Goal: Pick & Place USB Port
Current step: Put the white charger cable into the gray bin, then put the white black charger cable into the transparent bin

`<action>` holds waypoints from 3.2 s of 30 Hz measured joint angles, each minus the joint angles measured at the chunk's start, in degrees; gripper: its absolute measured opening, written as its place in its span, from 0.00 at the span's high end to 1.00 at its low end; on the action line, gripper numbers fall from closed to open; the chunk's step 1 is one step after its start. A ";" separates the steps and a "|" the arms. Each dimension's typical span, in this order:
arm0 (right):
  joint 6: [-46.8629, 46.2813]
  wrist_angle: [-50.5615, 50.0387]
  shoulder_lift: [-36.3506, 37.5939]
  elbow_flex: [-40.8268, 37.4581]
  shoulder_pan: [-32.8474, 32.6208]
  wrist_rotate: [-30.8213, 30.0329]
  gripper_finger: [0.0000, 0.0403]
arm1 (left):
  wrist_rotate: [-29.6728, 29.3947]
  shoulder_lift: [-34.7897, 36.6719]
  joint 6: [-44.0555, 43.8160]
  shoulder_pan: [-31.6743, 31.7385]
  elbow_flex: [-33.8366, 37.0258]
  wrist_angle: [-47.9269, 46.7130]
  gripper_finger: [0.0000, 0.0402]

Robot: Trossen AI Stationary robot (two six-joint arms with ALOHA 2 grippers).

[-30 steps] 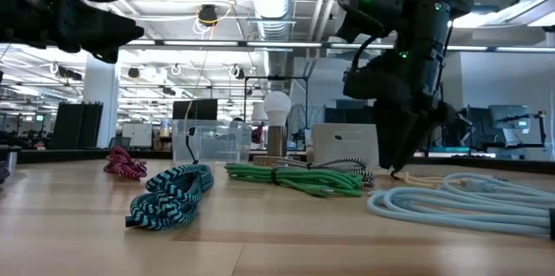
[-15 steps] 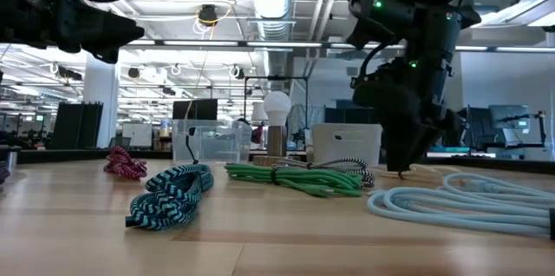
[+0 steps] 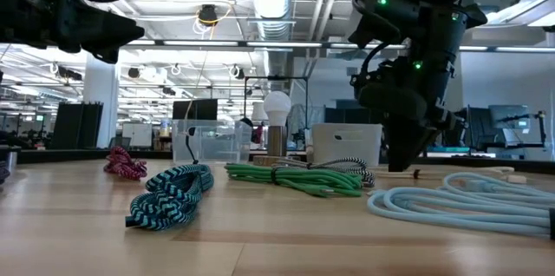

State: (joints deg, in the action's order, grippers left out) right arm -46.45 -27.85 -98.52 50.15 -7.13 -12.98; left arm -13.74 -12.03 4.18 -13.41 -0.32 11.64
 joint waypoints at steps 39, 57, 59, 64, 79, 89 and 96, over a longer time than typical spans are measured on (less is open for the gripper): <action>45.65 30.56 28.90 -6.38 20.17 -6.73 1.00 | 0.00 -0.05 -0.02 -0.02 0.00 1.70 0.74; 45.77 47.83 21.99 -12.02 39.97 15.53 1.00 | -0.20 -0.05 -0.17 -0.02 0.00 2.40 0.74; 45.27 48.98 18.73 -12.17 40.48 15.96 1.00 | -0.22 -0.05 -0.17 -0.02 0.00 2.46 0.74; 41.72 55.58 10.53 -12.02 42.09 16.28 1.00 | -0.20 -0.05 -0.17 -0.02 0.00 2.60 0.74; 38.18 56.97 -0.30 -9.59 44.82 16.09 1.00 | -0.20 -0.05 -0.17 -0.02 0.00 2.78 0.74; 38.31 51.86 -0.09 -7.41 45.60 15.90 0.98 | -0.20 -0.05 -0.17 -0.02 0.00 2.82 0.74; 38.44 54.09 -0.09 -7.36 45.51 14.75 0.85 | -0.20 -0.05 -0.17 -0.02 0.00 2.82 0.74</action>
State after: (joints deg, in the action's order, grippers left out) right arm -8.01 26.24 -98.61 42.79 38.37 1.77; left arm -13.93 -12.08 4.01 -13.43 -0.32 14.46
